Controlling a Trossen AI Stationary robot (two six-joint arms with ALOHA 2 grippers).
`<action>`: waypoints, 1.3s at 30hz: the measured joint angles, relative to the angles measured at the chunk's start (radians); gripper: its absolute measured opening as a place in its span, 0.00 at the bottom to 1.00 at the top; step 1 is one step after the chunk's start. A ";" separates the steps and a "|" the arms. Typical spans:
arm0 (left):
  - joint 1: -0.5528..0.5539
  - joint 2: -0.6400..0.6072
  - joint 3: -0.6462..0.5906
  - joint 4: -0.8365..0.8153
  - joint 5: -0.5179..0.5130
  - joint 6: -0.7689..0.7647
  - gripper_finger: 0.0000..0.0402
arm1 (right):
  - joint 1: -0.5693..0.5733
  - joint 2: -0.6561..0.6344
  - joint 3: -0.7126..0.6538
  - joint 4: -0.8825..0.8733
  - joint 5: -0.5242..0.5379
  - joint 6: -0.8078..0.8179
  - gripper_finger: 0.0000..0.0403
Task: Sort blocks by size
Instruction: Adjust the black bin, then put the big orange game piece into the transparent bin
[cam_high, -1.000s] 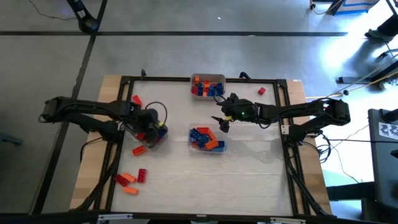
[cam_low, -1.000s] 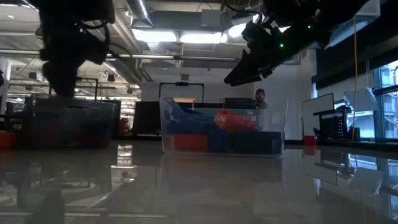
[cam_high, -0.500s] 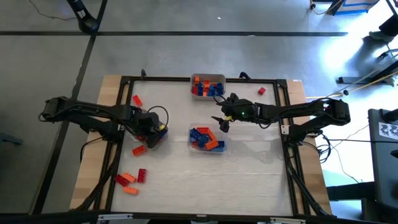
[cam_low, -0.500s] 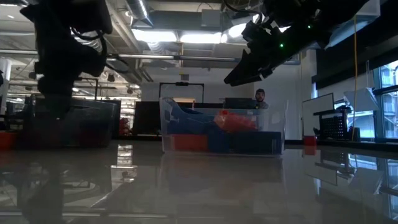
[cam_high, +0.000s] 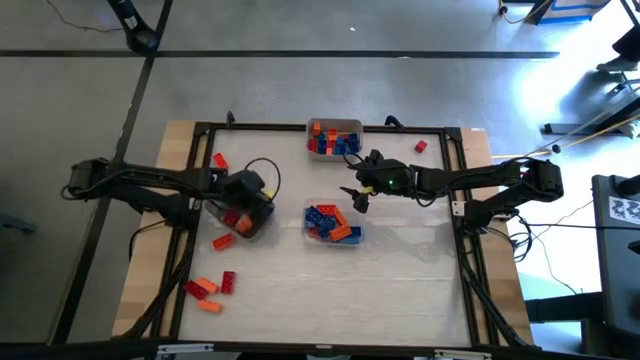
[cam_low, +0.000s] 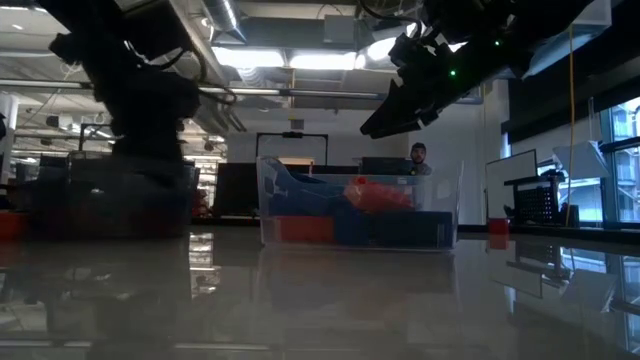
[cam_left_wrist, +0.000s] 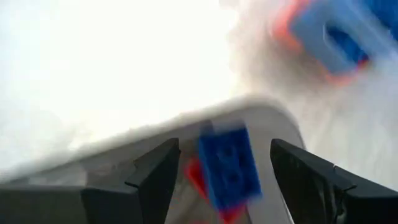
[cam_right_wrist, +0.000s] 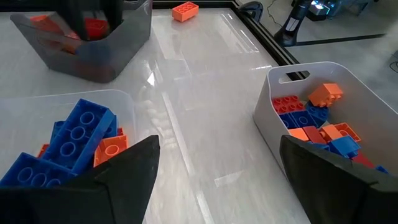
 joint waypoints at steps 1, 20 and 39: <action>0.007 0.001 0.000 0.021 -0.026 0.001 0.60 | 0.000 0.000 0.000 0.000 0.000 0.000 0.82; 0.190 0.021 0.158 -0.087 -0.173 0.196 0.60 | 0.000 0.000 0.000 -0.009 0.000 0.002 0.82; 0.689 0.159 0.237 -0.384 -0.394 0.202 0.60 | 0.000 0.000 0.000 -0.007 -0.001 0.002 0.82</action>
